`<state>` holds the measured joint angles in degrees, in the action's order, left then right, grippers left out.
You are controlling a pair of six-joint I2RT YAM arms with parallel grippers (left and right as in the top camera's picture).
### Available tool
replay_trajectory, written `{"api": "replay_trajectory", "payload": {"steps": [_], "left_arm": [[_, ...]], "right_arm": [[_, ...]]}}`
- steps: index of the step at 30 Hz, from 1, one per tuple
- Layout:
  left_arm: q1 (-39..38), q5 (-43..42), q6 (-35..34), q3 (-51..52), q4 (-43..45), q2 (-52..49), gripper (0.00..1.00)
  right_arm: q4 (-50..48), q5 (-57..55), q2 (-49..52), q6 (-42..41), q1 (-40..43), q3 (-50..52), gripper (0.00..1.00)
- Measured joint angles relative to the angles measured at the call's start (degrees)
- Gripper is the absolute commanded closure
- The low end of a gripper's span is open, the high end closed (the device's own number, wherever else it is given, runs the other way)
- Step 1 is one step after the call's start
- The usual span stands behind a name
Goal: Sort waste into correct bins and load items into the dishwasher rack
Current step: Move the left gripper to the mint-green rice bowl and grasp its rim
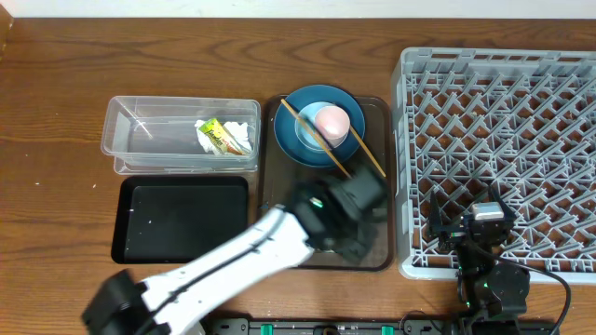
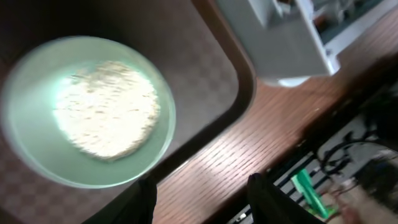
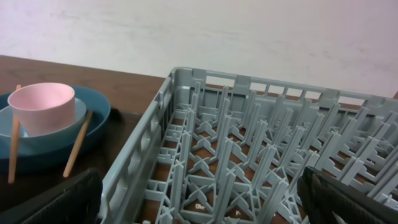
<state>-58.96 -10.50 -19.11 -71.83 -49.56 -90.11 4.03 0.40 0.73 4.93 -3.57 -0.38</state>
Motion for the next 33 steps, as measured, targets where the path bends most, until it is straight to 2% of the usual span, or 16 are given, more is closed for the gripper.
{"api": "replay_trajectory", "payload": {"steps": [5,10,18,26,33], "left_arm": [[-4.98,7.32,-0.59,0.0,1.18,-5.22,0.54],[-5.77,12.41,-0.7,0.0,2.89,-9.57,0.54],[-5.73,12.61,-1.7,0.0,6.6,-14.71,0.54],[-5.7,14.01,-1.9,0.02,8.09,-14.91,0.56],[-5.7,15.45,-1.92,1.95,12.79,-14.91,0.6]], "right_arm": [[0.0,0.0,0.0,0.0,0.0,0.0,0.01],[0.0,0.0,0.0,0.02,0.0,0.0,0.01],[0.0,0.0,0.0,0.0,0.0,0.0,0.01],[0.0,0.0,0.0,0.02,0.0,0.0,0.01],[0.0,0.0,0.0,0.02,0.0,0.0,0.01]]}}
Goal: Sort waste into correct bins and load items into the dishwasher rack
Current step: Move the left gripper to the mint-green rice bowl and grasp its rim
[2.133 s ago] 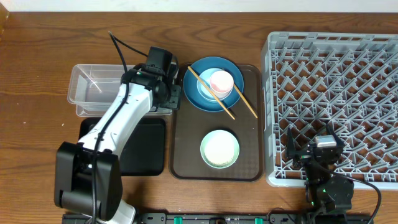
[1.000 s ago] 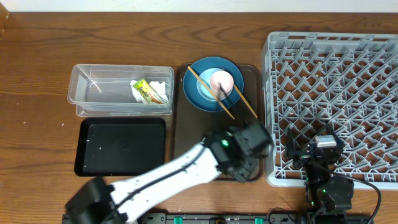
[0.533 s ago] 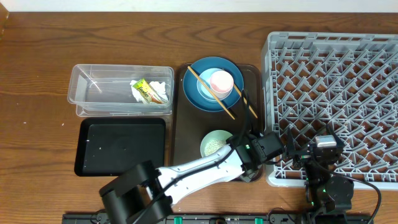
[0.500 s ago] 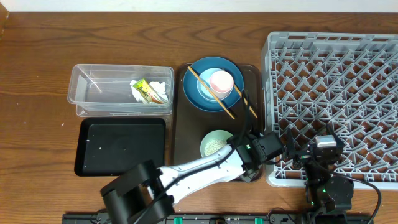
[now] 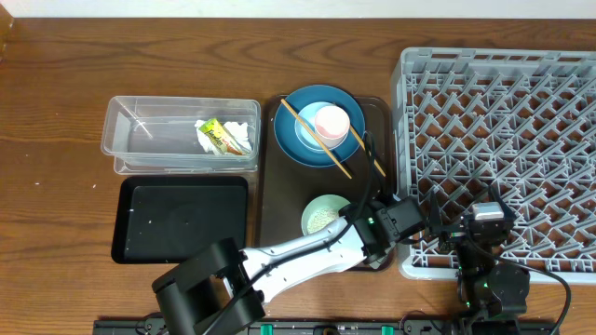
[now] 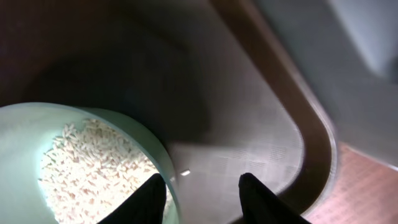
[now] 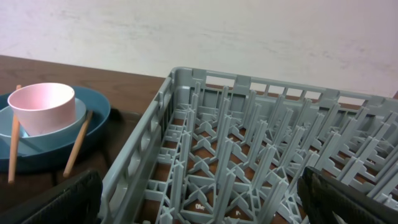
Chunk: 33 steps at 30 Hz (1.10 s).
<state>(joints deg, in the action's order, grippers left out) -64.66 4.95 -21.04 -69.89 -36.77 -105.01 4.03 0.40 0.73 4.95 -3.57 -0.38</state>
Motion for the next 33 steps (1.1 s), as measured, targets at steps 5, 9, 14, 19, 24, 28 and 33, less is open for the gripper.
{"api": "replay_trajectory", "payload": {"steps": [5,9,14,19,24,28,33], "left_arm": [[0.0,4.79,0.02,1.2,0.02,0.0,0.6],[0.0,7.06,0.0,1.2,0.22,0.0,0.6],[0.0,7.43,-0.15,1.2,0.22,0.0,0.61],[0.0,6.97,-0.17,1.27,0.35,0.0,0.66],[-0.02,6.16,-0.26,1.51,0.92,0.0,0.74],[-0.02,5.27,-0.2,1.66,0.94,-0.07,0.74],[-0.02,4.7,-0.31,1.73,0.98,-1.46,0.8]], "right_arm": [[0.0,0.0,0.0,-0.02,0.0,0.0,0.01],[0.0,0.0,0.0,-0.02,0.0,0.0,0.01],[0.0,0.0,0.0,0.0,0.0,0.0,0.01],[0.0,0.0,0.0,-0.02,0.0,0.0,0.01],[0.0,0.0,0.0,-0.02,0.0,0.0,0.01],[0.0,0.0,0.0,-0.02,0.0,0.0,0.01],[0.0,0.0,0.0,-0.02,0.0,0.0,0.01]]}}
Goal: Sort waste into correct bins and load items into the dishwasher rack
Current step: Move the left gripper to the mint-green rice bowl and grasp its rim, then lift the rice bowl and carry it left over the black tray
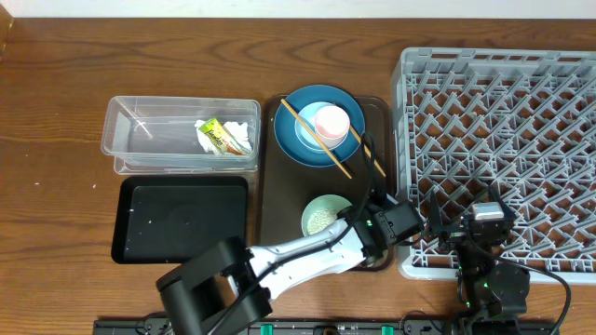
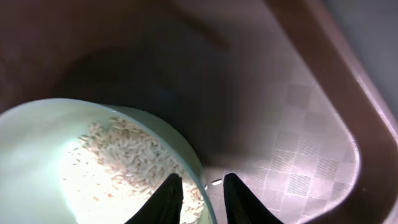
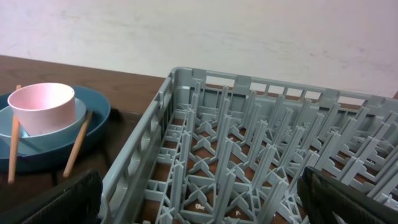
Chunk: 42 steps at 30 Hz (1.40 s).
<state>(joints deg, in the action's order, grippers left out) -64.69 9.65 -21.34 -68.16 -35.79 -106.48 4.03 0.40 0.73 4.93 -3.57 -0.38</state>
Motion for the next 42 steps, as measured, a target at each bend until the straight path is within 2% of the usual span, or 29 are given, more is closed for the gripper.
{"api": "replay_trajectory", "payload": {"steps": [4,17,24,28,31,36,42], "left_arm": [[0.0,-0.28,-0.11,0.07,-0.35,-0.35,0.94],[0.09,-0.28,0.13,0.09,-4.55,0.61,0.94],[3.5,-0.74,0.13,0.13,-11.69,7.96,0.94],[9.38,-3.13,0.2,0.13,-15.47,15.74,0.94],[16.2,-9.07,1.6,0.13,-17.59,21.18,0.94],[30.93,-19.91,5.7,0.11,-22.43,27.28,0.94],[48.87,-30.42,13.88,0.15,-28.41,28.7,0.94]], "right_arm": [[0.0,0.0,0.0,0.02,0.0,0.0,0.01],[0.0,0.0,0.0,0.02,0.0,0.0,0.01],[-0.02,-0.02,0.0,0.0,0.0,0.0,0.01],[0.0,0.0,0.0,0.0,0.0,0.0,0.01],[0.0,0.0,0.0,0.02,0.0,0.0,0.01],[0.0,0.0,0.0,0.0,0.0,0.0,0.01],[0.0,0.0,0.0,0.0,0.0,0.0,0.01]]}}
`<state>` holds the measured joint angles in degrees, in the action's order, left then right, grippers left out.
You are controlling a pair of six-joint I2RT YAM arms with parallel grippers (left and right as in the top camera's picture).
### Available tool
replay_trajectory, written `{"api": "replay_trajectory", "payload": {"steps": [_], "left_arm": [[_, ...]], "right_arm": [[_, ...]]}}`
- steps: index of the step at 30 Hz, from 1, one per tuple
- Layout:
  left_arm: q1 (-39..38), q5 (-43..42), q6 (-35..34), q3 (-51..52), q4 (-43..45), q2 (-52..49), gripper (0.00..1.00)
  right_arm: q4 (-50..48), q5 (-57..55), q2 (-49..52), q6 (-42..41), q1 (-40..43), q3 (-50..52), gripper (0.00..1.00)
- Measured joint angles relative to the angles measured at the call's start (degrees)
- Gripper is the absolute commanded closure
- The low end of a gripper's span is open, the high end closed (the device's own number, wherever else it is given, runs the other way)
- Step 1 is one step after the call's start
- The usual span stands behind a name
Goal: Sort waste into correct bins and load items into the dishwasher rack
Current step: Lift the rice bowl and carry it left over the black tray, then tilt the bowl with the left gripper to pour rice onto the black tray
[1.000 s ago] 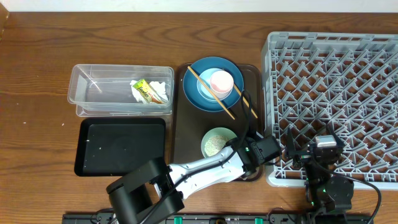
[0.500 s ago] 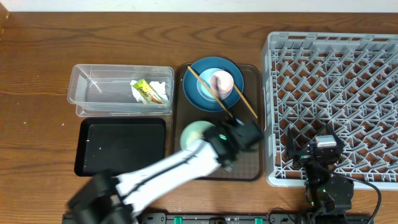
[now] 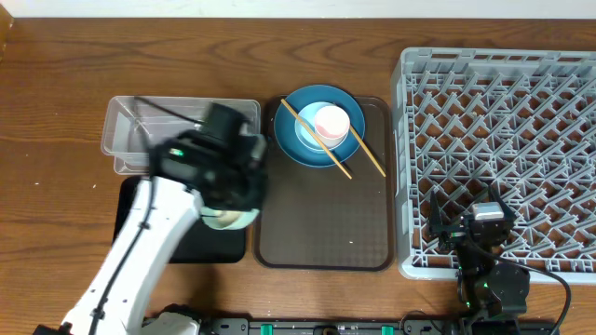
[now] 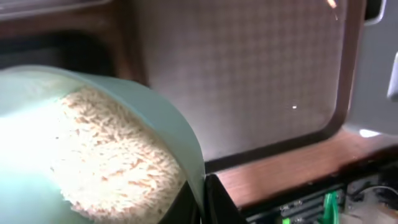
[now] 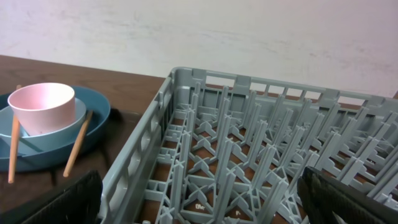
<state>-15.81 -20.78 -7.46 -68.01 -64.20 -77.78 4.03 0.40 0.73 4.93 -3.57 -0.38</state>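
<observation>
A pale green bowl of rice point(image 4: 93, 143) hangs tilted in my left gripper point(image 4: 202, 202), whose fingers are shut on its rim. From overhead the bowl point(image 3: 228, 221) is over the right edge of the black tray point(image 3: 149, 228), half under the left arm. The blue plate point(image 3: 298, 140) with a pink cup point(image 3: 332, 121) and two chopsticks point(image 3: 363, 154) lies at the back of the brown tray point(image 3: 326, 223). My right gripper point(image 5: 199, 205) stands open at the near edge of the grey dishwasher rack point(image 3: 503, 140), holding nothing.
A clear plastic bin point(image 3: 149, 140) stands behind the black tray, with its right end hidden by the left arm. The rack point(image 5: 249, 143) fills the table's right side. The table's front edge lies just below the trays.
My left gripper has shut on the bowl's rim. The bowl has left the front of the brown tray and now hangs tilted over the black tray's right edge. The right arm is unmoved.
My left gripper first hovered open above the rice bowl on the brown tray. It then stood low at the bowl's right rim, and later had a finger on each side of that rim. Now it holds the bowl at the black tray.
</observation>
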Motion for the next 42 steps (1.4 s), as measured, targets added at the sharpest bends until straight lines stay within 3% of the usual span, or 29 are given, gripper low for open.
{"api": "replay_trajectory", "payload": {"steps": [6,12,20,28,42], "left_arm": [[18.08,-13.35,9.29,3.32,0.2,0.02,0.94],[35.3,-31.67,16.33,12.9,7.06,0.0,0.94],[50.88,-52.85,21.0,23.28,9.86,0.0,0.94],[59.21,-64.39,21.38,23.76,10.03,0.0,0.94],[62.88,-67.56,21.22,23.74,4.72,0.0,0.94]], "right_arm": [[0.0,0.0,0.0,0.02,0.0,0.0,0.01],[0.0,0.0,0.0,0.0,0.0,0.0,0.01],[0.0,0.0,0.0,0.0,0.0,0.0,0.01],[0.0,0.0,0.0,0.02,0.0,0.0,0.01],[0.0,0.0,0.0,0.0,0.0,0.0,0.01]]}}
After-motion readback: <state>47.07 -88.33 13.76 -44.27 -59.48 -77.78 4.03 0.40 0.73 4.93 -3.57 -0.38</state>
